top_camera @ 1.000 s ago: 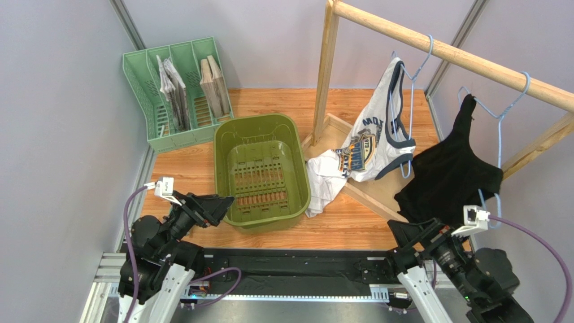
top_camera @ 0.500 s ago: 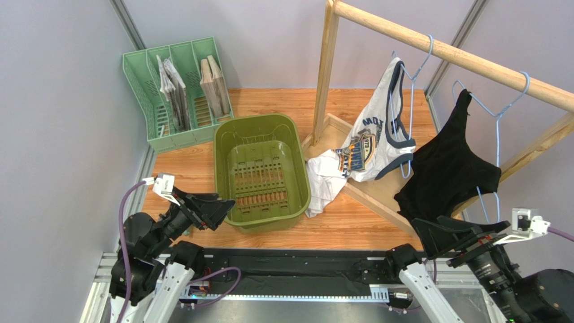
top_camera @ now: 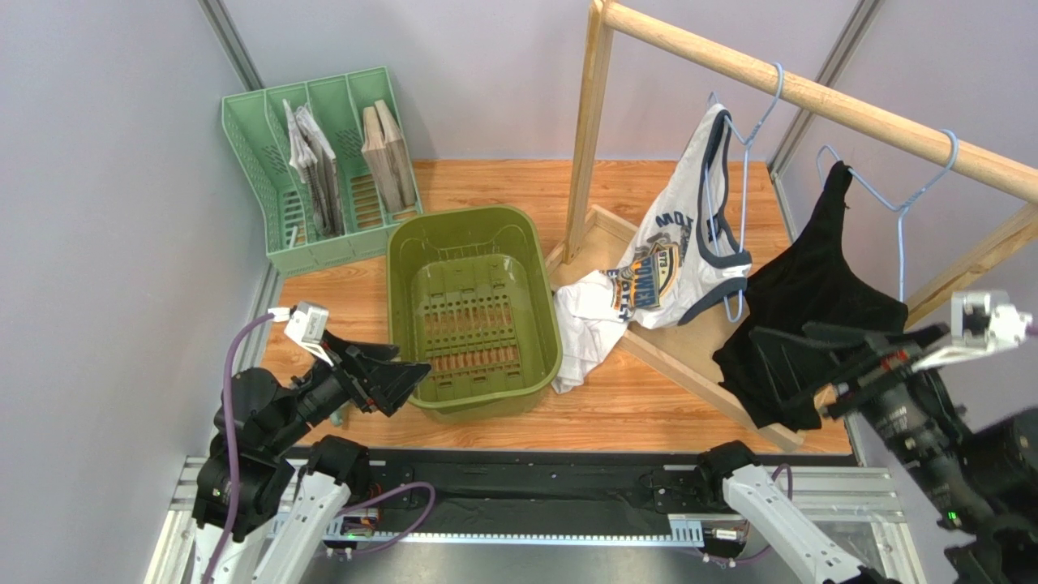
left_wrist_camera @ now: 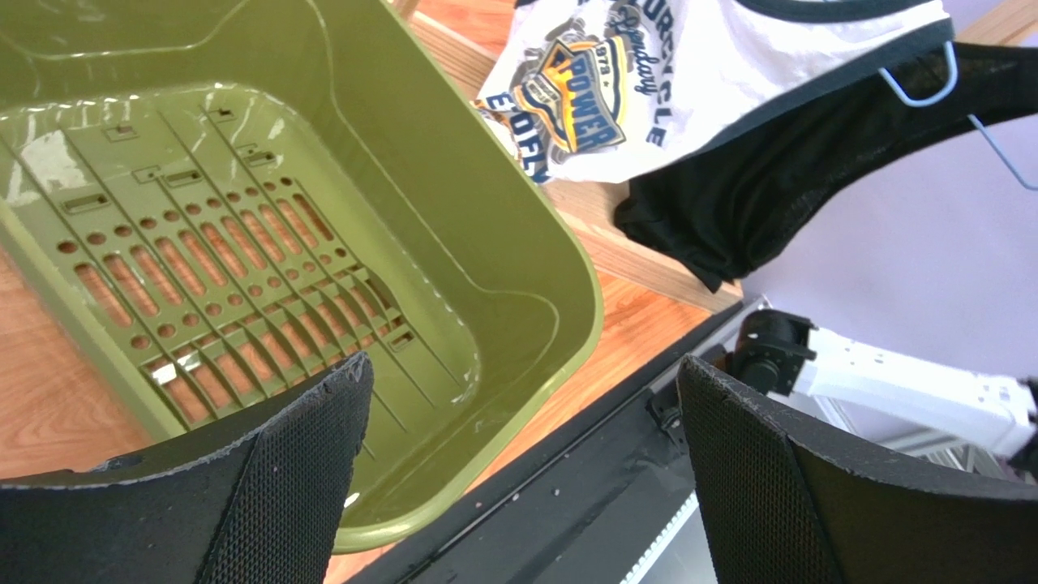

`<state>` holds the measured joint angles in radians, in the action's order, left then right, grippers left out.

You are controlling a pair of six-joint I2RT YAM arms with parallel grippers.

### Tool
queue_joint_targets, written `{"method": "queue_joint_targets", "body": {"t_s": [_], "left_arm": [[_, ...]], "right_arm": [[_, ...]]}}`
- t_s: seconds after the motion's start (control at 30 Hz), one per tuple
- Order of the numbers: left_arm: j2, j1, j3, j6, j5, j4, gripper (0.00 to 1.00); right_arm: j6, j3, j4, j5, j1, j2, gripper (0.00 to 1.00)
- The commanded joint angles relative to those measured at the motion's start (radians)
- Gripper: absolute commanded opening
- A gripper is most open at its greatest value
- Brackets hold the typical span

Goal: Remove the tank top from the hanger

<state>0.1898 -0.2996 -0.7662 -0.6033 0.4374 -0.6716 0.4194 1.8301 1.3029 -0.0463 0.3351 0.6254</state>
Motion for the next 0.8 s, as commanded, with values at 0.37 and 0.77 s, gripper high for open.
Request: {"method": "queue_joint_targets", "body": {"t_s": [0.37, 0.77], "left_arm": [[0.085, 0.001, -0.104, 0.046, 0.15, -0.025, 0.96], [0.092, 0.002, -0.048, 0.046, 0.172, -0.014, 0.96]], "right_arm": [[-0.173, 0.037, -0.146, 0.405, 0.001, 0.462, 0.79], [-0.143, -0.247, -0.197, 0.41, 0.001, 0.321, 0.47]]}}
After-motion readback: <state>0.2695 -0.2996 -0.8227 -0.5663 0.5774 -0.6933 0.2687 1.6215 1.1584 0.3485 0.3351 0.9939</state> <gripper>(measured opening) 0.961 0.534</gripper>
